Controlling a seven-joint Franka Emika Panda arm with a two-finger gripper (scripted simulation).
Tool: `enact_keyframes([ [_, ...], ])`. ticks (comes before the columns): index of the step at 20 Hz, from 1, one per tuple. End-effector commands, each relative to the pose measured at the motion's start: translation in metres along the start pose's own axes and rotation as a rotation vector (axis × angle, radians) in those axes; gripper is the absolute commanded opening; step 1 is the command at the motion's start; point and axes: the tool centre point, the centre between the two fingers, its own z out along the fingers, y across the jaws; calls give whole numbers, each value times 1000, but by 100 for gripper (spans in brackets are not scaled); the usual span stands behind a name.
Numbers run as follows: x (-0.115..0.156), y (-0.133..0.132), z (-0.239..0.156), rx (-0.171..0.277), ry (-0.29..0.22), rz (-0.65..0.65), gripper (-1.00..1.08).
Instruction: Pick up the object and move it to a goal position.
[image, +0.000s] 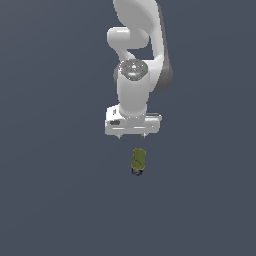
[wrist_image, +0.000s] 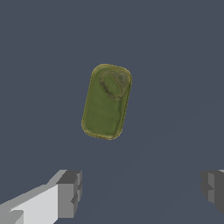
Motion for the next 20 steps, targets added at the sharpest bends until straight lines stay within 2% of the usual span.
enact_keyframes([
  [1, 0, 0, 0, 0, 0, 0, 100],
  [10, -2, -33, 4, 33, -10, -2, 100],
  [20, 10, -31, 13, 27, -7, 36, 100],
])
